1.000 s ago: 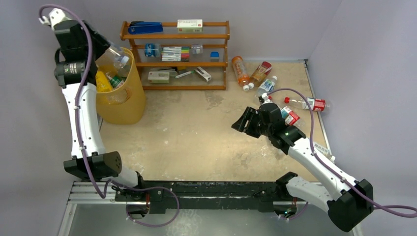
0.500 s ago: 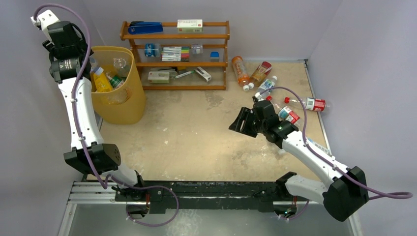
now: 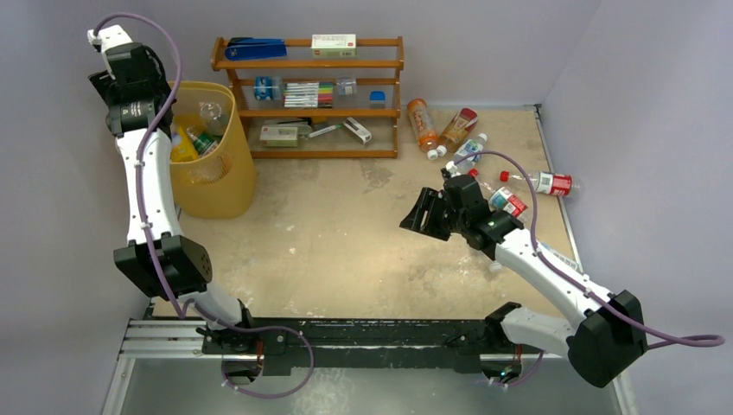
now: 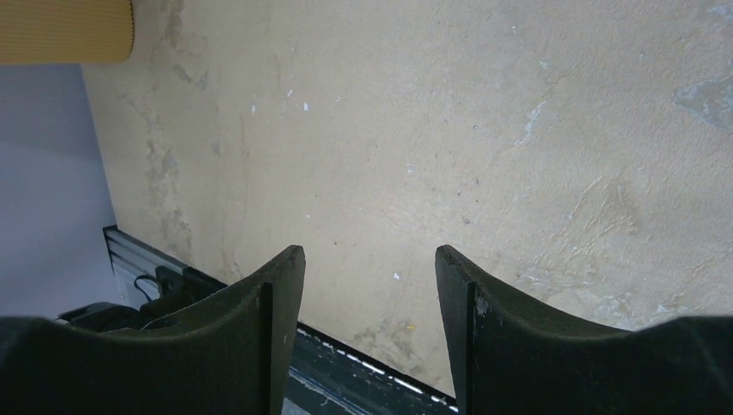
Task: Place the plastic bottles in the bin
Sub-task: Place the plastic bottle in the trash bin.
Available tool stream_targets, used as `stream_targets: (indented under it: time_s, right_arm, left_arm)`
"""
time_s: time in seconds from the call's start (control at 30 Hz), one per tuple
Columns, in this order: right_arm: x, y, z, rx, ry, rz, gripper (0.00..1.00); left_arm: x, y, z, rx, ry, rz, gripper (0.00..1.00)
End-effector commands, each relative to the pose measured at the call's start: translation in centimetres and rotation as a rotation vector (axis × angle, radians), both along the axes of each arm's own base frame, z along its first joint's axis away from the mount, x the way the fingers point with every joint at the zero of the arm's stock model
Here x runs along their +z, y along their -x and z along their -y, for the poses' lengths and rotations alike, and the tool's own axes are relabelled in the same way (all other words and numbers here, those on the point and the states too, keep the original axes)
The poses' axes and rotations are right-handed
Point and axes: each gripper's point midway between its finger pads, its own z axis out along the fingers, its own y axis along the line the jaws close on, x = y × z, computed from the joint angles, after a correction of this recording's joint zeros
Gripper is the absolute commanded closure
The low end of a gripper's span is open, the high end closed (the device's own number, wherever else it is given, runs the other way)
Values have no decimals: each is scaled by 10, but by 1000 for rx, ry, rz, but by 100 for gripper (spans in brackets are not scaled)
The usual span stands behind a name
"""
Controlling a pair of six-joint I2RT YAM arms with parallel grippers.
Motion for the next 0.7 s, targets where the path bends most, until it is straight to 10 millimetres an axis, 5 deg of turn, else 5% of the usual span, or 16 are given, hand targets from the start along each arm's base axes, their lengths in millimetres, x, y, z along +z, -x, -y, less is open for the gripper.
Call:
stream_targets:
  time_s: [0.0, 0.2, 0.3, 0.67]
  right_arm:
    - [20, -3, -7, 20, -38, 50, 40]
    - [18, -2, -7, 20, -41, 46, 40]
    - [18, -2, -7, 20, -39, 49, 40]
    - [40, -17, -4, -9, -8, 96, 32]
  left_arm:
    - [21, -4, -10, 56, -49, 46, 26]
    - [31, 0, -5, 66, -27, 81, 19]
    - [41, -4, 14, -6, 28, 136, 18]
    - [58, -14, 181, -575, 375, 243, 16]
